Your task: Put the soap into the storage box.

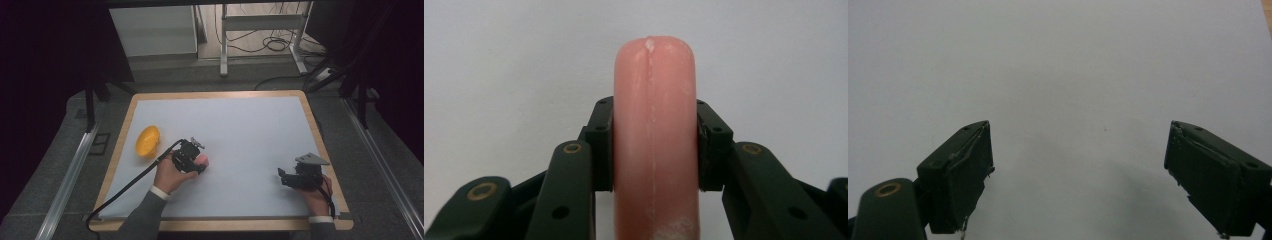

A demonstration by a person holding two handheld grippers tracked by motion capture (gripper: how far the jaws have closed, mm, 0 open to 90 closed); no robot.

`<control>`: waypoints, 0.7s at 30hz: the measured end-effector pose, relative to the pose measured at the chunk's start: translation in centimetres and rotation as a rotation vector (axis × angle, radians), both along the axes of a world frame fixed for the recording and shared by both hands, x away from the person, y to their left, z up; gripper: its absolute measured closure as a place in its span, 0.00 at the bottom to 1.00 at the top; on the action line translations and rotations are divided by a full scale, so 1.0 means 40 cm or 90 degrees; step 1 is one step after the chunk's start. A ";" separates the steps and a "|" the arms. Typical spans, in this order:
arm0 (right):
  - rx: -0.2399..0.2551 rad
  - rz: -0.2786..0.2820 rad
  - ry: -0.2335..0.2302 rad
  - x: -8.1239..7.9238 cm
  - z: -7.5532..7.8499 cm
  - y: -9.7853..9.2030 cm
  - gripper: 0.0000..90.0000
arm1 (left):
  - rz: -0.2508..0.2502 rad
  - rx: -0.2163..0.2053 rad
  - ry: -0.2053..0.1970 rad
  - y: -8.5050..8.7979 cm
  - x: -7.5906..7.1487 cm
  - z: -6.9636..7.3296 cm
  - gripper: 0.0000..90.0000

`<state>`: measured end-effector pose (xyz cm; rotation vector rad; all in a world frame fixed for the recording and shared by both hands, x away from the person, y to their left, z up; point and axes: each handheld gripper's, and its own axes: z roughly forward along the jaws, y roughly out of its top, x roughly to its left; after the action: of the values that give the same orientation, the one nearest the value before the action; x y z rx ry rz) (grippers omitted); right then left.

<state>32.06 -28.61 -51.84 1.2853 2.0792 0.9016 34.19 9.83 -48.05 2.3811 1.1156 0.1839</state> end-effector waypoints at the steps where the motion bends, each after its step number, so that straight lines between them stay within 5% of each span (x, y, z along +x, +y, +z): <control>1: 0.001 0.000 -0.001 0.000 -0.001 0.000 0.13 | 0.002 -0.002 -0.001 0.004 0.000 0.002 0.67; 21: -0.003 0.000 0.001 0.001 -0.003 0.001 0.13 | 0.034 -0.017 -0.029 0.067 0.004 0.041 0.67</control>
<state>32.09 -28.56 -51.94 1.2837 2.0817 0.8960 34.35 12.52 -46.39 2.3145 1.1536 0.2389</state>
